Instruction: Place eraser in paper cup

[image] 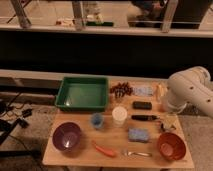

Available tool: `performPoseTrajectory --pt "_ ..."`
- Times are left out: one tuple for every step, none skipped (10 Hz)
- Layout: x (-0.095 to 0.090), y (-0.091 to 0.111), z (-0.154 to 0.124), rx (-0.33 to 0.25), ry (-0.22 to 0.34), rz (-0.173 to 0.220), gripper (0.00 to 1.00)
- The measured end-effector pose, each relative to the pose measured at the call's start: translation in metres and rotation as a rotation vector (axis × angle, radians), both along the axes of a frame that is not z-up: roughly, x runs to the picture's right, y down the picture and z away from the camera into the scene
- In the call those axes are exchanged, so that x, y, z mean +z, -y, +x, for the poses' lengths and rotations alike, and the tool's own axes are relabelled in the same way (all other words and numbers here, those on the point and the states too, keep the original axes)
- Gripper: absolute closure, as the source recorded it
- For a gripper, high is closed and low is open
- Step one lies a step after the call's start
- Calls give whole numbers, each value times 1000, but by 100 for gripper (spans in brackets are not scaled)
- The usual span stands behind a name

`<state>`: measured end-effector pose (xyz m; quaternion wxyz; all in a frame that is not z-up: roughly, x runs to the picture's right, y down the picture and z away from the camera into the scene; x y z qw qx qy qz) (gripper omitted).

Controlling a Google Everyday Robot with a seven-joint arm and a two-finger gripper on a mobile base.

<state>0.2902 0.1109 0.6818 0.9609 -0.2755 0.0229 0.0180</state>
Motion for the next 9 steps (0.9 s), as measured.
performPoseTrajectory --pt "4 2 -4 -17 14 7 20" --pt "7 4 -9 -32 28 13 20" --pt "11 5 -12 -40 38 17 20" --pt "17 7 -16 -48 54 24 20" --pt "23 8 -20 -52 68 27 20" --pt "29 10 -25 -56 82 30 20" --pt "37 13 -30 -58 98 32 20" --pt "49 17 -34 -56 113 34 20" --pt "56 20 -35 -53 122 36 20"
